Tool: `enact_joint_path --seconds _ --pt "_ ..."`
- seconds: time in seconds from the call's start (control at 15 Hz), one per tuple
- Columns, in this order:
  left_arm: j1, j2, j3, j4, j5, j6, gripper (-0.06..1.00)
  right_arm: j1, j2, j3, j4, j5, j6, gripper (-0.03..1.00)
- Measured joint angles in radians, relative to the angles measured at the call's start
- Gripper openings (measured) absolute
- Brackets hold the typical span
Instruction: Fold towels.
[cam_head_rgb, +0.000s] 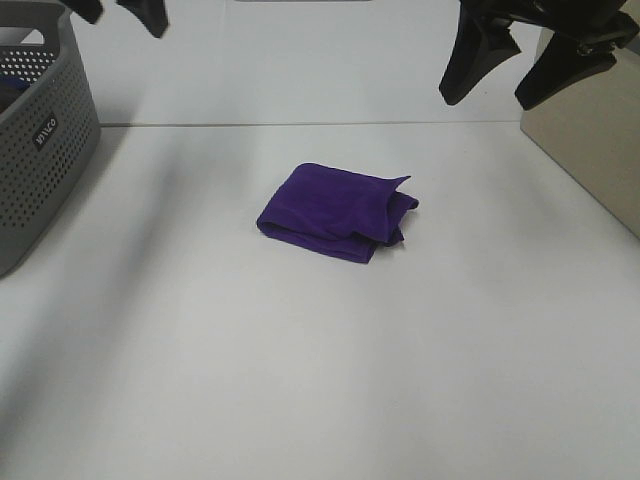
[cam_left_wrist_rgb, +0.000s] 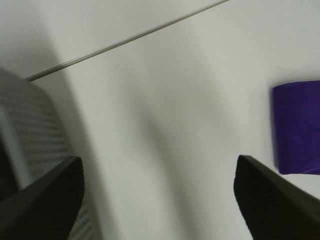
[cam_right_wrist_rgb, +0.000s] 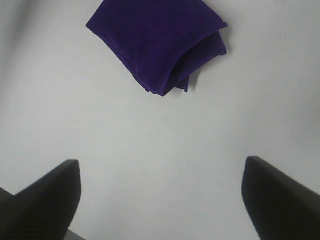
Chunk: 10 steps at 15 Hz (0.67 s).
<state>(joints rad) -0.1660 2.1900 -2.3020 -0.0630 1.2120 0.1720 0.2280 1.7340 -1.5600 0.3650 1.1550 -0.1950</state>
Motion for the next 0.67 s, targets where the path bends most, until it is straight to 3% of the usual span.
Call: enact_joint_path --seconds 0.2,0.33,0.53,0.67 --pt "0.157 -0.195 0.219 0.018 0.000 -0.004 0.76 -0.004 0.000 0.000 -0.053 -0.009 0.059 0.85" --pt "0.244 -0.390 0.469 0.019 0.001 0.000 0.76 -0.043 -0.006 -0.009 -0.099 0.007 0.093 0.85" --pt "0.260 -0.705 0.812 0.019 -0.028 -0.007 0.76 -0.058 -0.128 0.037 -0.138 0.047 0.105 0.85" --pt "0.260 -0.955 1.032 0.017 -0.089 -0.044 0.76 -0.058 -0.306 0.168 -0.137 0.049 0.112 0.85"
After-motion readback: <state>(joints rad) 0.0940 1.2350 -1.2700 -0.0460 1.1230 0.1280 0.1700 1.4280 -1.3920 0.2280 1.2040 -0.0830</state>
